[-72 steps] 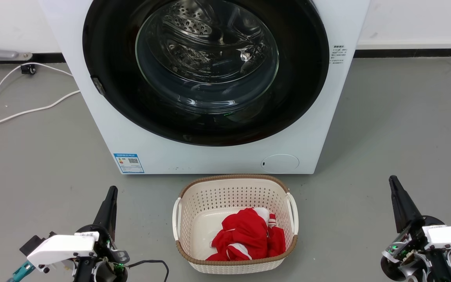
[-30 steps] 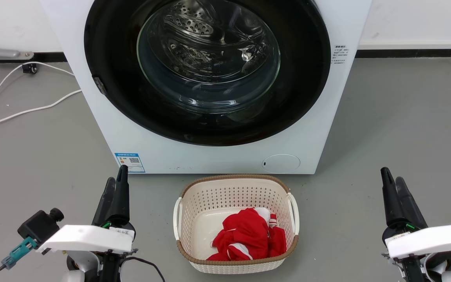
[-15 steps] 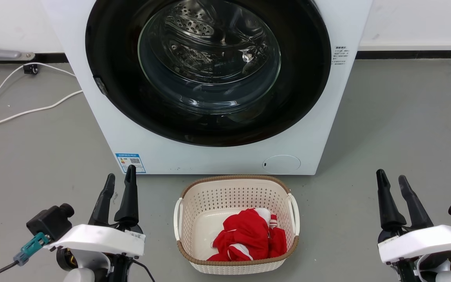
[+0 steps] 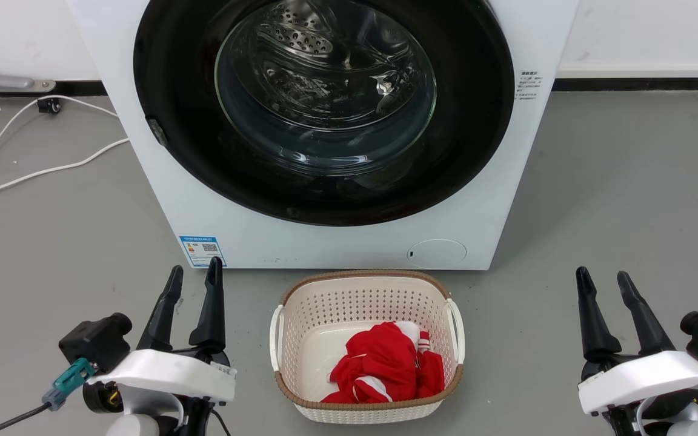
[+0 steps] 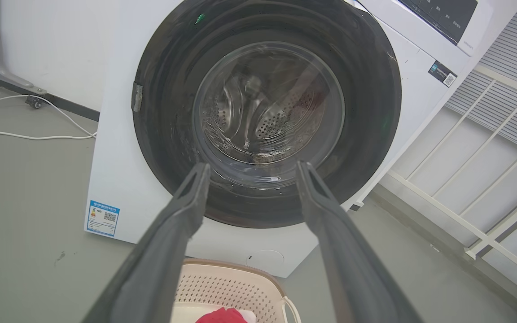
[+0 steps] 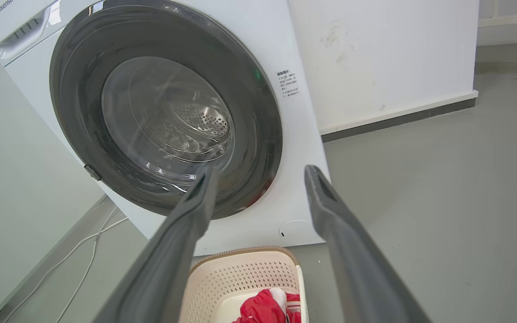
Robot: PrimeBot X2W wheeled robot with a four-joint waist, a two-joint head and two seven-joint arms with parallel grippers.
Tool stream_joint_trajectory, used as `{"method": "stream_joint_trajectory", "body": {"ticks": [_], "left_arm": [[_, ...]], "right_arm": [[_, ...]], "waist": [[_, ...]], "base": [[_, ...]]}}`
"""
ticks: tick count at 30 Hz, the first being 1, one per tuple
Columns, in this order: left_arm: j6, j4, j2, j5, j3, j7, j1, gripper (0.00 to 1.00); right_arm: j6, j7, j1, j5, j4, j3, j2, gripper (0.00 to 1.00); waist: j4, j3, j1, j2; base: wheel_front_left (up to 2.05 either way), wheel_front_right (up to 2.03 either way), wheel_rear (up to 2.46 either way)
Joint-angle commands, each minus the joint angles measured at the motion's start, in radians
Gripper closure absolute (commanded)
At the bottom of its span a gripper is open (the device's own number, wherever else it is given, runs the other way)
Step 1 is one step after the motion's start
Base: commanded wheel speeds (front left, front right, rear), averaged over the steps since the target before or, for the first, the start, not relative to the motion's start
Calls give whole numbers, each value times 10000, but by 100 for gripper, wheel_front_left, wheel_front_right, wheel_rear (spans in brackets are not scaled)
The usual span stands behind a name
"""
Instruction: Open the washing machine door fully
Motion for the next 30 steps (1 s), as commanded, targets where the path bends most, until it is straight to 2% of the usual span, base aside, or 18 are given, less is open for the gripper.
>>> {"method": "stream_joint_trajectory", "body": {"ticks": [1, 30], "left_arm": [[-16, -111, 68, 349, -49, -121, -19, 0], [-23, -237, 97, 3212, -60, -753, -19, 0]], "right_arm": [[-1, -66, 9, -353, -163, 23, 17, 0], [-1, -324, 19, -2705, -282, 87, 26, 0]], "waist": [[-5, 12, 0, 0], [-20, 117, 0, 0]], "base": [[0, 0, 0], [0, 0, 0]]}}
